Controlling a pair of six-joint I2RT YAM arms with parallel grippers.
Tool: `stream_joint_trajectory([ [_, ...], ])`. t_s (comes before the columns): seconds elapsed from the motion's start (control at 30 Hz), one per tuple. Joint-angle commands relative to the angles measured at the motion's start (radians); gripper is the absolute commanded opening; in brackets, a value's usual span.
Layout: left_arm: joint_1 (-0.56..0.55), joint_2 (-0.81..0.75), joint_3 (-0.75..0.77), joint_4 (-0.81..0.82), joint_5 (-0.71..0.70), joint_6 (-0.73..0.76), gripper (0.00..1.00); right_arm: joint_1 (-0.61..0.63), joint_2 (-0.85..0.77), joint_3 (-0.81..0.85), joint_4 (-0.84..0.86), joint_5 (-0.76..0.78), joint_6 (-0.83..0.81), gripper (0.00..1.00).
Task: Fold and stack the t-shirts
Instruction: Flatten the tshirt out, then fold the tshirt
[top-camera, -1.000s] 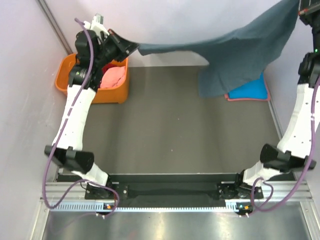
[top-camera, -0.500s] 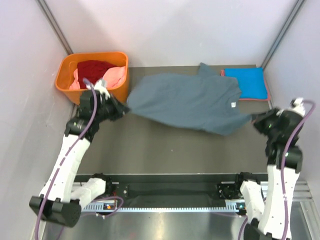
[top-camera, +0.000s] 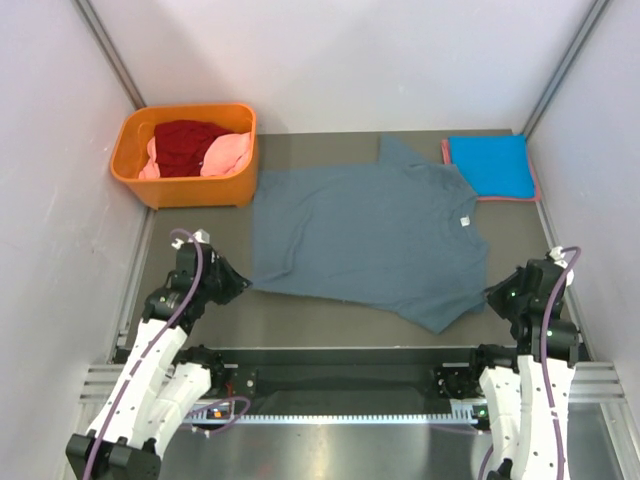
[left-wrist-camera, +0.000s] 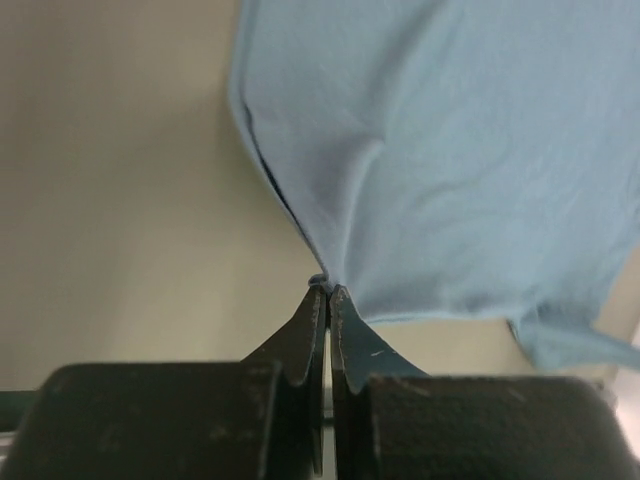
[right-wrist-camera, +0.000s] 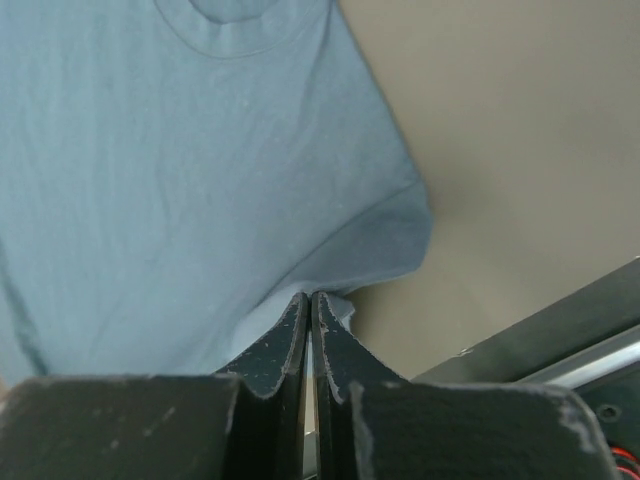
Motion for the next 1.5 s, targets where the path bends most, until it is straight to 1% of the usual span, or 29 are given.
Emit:
stream_joint_trajectory([
  [0.0, 0.001, -0.033, 0.001, 0.011, -0.16, -0.065, 0.0, 0.013, 0.014, 0.05, 0.017, 0.059, -0.057, 0.0],
  [0.2, 0.001, -0.025, -0.005, -0.037, -0.197, -0.08, 0.0, 0.028, -0.009, -0.002, -0.023, 0.002, -0.058, 0.0],
  [0.3, 0.001, -0.007, -0.005, -0.062, -0.22, -0.066, 0.0, 0.033, -0.015, 0.028, -0.067, 0.002, -0.089, 0.0],
  [0.47, 0.0, 0.013, -0.033, -0.005, -0.122, -0.069, 0.0, 0.033, -0.038, 0.121, -0.173, 0.05, -0.117, 0.0],
  [0.53, -0.003, 0.015, -0.056, 0.036, -0.056, -0.065, 0.0, 0.033, -0.047, 0.151, -0.209, 0.06, -0.134, 0.0],
  [0.63, -0.009, 0.02, -0.071, 0.055, -0.065, -0.048, 0.0, 0.034, -0.035, 0.176, -0.247, 0.045, -0.16, 0.0],
  [0.7, -0.011, 0.024, -0.076, 0.056, -0.09, -0.036, 0.0, 0.036, -0.034, 0.179, -0.253, 0.044, -0.177, 0.0],
  [0.8, -0.012, 0.029, -0.08, 0.064, -0.09, -0.038, 0.0, 0.045, -0.02, 0.174, -0.262, 0.051, -0.192, 0.0],
  [0.9, -0.018, 0.039, -0.09, 0.083, -0.09, -0.04, 0.0, 0.046, -0.009, 0.171, -0.244, 0.047, -0.192, 0.0],
  [1.07, -0.025, 0.093, -0.088, 0.132, -0.099, -0.035, 0.0, 0.048, 0.055, 0.151, -0.157, 0.027, -0.177, 0.0],
  [1.17, -0.025, 0.17, -0.076, 0.159, -0.108, -0.032, 0.0, 0.048, 0.062, 0.138, -0.056, -0.061, -0.1, 0.0],
  [1.2, -0.026, 0.185, -0.071, 0.179, -0.108, -0.026, 0.0, 0.048, 0.059, 0.135, -0.022, -0.114, -0.083, 0.0],
  [1.23, -0.025, 0.199, -0.064, 0.188, -0.108, -0.02, 0.0, 0.048, 0.074, 0.128, 0.035, -0.13, -0.056, 0.0],
  [1.3, -0.025, 0.233, -0.038, 0.208, -0.157, 0.0, 0.0, 0.048, 0.118, 0.144, 0.061, -0.092, -0.066, 0.0],
  [1.33, -0.025, 0.247, -0.03, 0.224, -0.197, 0.004, 0.0, 0.048, 0.175, 0.16, 0.082, -0.06, -0.095, 0.0],
  [1.4, -0.025, 0.297, 0.004, 0.24, -0.22, 0.02, 0.0, 0.048, 0.232, 0.17, 0.113, -0.007, -0.117, 0.0],
  [1.43, -0.026, 0.317, 0.016, 0.254, -0.226, 0.023, 0.0, 0.049, 0.279, 0.167, 0.159, -0.007, -0.135, 0.0],
  [1.47, -0.026, 0.358, 0.036, 0.262, -0.237, 0.024, 0.0, 0.049, 0.298, 0.156, 0.19, -0.051, -0.138, 0.0],
])
